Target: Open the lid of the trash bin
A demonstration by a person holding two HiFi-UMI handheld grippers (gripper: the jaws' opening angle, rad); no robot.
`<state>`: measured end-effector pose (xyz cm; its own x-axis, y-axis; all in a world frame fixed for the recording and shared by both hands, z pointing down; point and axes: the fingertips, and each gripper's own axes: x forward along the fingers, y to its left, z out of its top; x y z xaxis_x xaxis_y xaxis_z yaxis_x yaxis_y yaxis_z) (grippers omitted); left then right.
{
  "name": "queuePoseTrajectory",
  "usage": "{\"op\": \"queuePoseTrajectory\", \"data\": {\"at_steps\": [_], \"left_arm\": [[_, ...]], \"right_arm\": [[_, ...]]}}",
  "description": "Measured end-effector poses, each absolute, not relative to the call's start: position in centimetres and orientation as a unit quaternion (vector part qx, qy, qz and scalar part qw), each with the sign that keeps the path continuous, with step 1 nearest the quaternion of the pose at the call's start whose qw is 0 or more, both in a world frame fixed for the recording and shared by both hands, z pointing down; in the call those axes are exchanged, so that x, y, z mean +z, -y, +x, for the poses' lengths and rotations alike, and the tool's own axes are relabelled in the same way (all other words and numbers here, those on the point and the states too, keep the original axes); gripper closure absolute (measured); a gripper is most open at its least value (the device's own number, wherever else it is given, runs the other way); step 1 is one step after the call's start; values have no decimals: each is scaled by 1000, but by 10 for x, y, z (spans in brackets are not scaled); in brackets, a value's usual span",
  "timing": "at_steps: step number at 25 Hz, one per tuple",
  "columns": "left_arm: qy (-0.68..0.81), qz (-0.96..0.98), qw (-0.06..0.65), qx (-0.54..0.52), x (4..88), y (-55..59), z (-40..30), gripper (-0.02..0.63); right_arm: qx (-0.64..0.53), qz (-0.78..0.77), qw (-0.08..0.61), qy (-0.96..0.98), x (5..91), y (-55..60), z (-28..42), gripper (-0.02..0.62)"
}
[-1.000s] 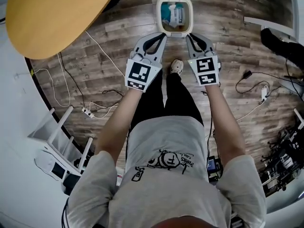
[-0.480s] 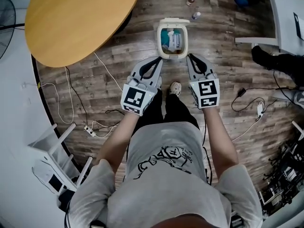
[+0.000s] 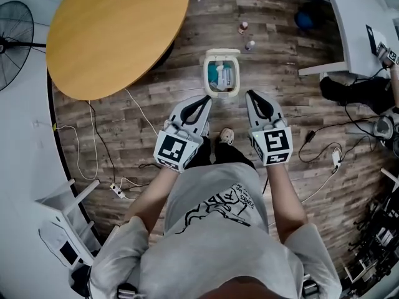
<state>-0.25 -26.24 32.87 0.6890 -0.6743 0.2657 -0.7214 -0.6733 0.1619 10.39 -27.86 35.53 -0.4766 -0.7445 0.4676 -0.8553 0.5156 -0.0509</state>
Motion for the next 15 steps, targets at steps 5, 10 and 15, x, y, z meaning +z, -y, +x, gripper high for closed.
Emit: {"op": "queuePoseTrajectory", "data": {"at_steps": [5,10,15], "left_arm": [[387,913,114,67,283,254,-3,588],[387,915,102,50,243,242,-4,588],[386,917,87,40,212,235,-8,588]], "right_arm": [[120,479,169,853,309,272,105,577],[101,484,148,857,267,259,104,581],[86,485,130,861,231,251,99,583]]}}
